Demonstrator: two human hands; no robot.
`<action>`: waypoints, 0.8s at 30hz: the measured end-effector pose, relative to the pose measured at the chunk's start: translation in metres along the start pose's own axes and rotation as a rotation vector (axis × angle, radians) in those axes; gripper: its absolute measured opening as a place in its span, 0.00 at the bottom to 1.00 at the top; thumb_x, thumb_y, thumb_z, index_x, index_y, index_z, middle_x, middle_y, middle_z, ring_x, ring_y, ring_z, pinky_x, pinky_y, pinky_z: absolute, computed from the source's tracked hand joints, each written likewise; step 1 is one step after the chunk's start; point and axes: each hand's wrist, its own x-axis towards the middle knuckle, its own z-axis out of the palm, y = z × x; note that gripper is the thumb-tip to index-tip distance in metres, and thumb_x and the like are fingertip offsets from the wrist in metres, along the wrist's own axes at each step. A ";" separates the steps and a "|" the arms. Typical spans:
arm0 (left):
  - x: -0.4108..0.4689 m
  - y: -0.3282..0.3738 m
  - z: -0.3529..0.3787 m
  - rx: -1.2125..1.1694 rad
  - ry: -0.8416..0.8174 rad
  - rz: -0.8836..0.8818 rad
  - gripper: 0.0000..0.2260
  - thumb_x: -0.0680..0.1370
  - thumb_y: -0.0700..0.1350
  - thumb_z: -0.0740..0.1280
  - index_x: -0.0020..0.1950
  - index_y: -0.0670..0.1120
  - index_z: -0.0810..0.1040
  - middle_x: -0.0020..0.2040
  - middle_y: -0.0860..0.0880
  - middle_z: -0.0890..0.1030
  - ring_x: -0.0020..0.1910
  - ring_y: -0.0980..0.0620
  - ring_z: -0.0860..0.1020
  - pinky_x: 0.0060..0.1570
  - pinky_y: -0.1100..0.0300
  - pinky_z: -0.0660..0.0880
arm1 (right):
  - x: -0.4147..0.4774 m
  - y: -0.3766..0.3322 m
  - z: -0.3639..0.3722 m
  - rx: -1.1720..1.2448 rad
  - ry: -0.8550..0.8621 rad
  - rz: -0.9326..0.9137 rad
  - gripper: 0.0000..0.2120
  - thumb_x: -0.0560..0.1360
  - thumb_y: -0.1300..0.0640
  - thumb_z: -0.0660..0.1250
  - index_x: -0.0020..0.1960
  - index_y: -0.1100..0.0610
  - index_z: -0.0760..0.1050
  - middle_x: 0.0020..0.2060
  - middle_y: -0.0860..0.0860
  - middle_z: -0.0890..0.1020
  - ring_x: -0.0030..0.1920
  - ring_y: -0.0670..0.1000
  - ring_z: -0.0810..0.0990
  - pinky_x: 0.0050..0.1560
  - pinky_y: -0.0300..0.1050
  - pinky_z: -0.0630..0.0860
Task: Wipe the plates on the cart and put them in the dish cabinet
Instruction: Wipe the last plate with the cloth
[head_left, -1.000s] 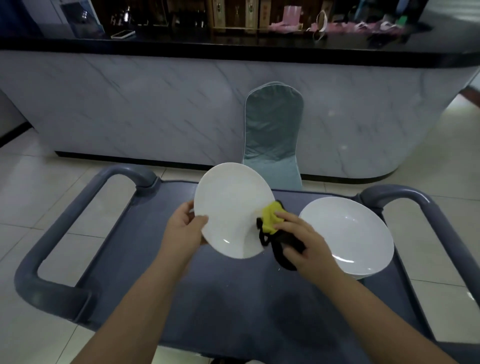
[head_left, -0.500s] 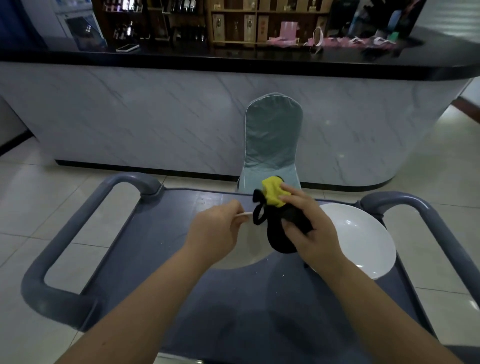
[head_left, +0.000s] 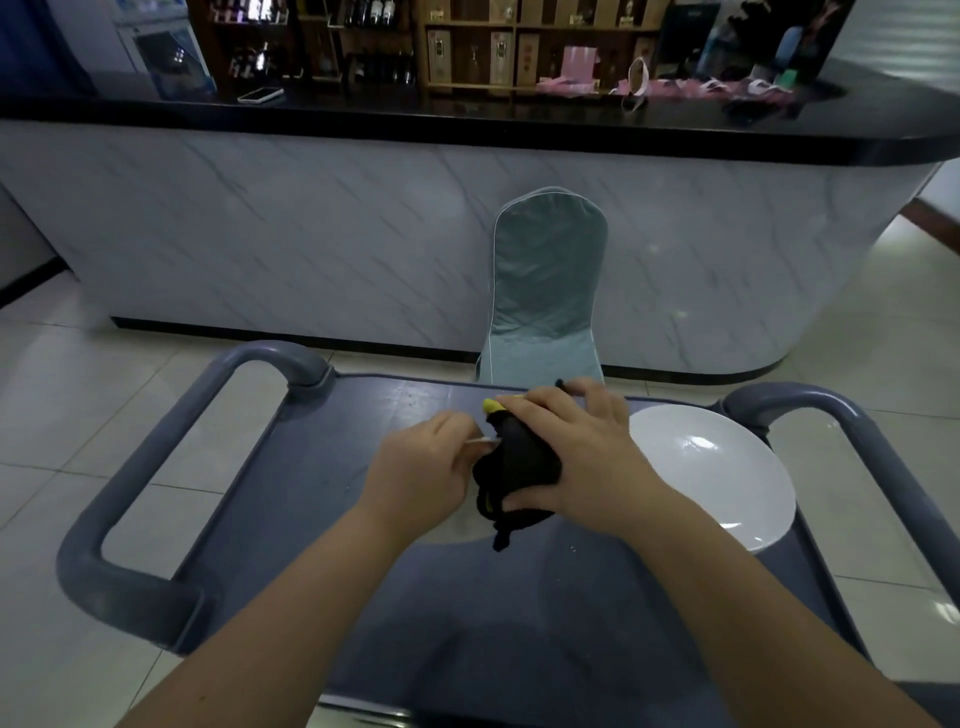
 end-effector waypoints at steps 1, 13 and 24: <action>0.000 0.001 -0.001 -0.017 0.002 0.012 0.12 0.78 0.46 0.62 0.37 0.42 0.76 0.33 0.49 0.77 0.26 0.49 0.71 0.23 0.57 0.67 | 0.006 -0.004 0.001 0.004 0.007 -0.020 0.42 0.62 0.33 0.73 0.72 0.44 0.66 0.66 0.43 0.70 0.69 0.56 0.58 0.68 0.54 0.54; 0.007 0.003 -0.036 -0.384 0.312 -0.390 0.06 0.76 0.42 0.68 0.39 0.46 0.76 0.35 0.52 0.77 0.34 0.55 0.75 0.35 0.64 0.71 | 0.016 -0.005 -0.024 0.737 0.156 0.160 0.29 0.60 0.54 0.83 0.56 0.42 0.75 0.50 0.37 0.81 0.53 0.40 0.79 0.53 0.33 0.74; 0.016 -0.007 0.015 0.020 -0.053 -0.003 0.10 0.78 0.49 0.61 0.50 0.44 0.77 0.42 0.48 0.80 0.43 0.48 0.72 0.36 0.56 0.71 | 0.001 0.001 0.011 0.600 0.270 0.308 0.20 0.62 0.52 0.77 0.49 0.45 0.73 0.41 0.42 0.80 0.42 0.45 0.79 0.44 0.42 0.77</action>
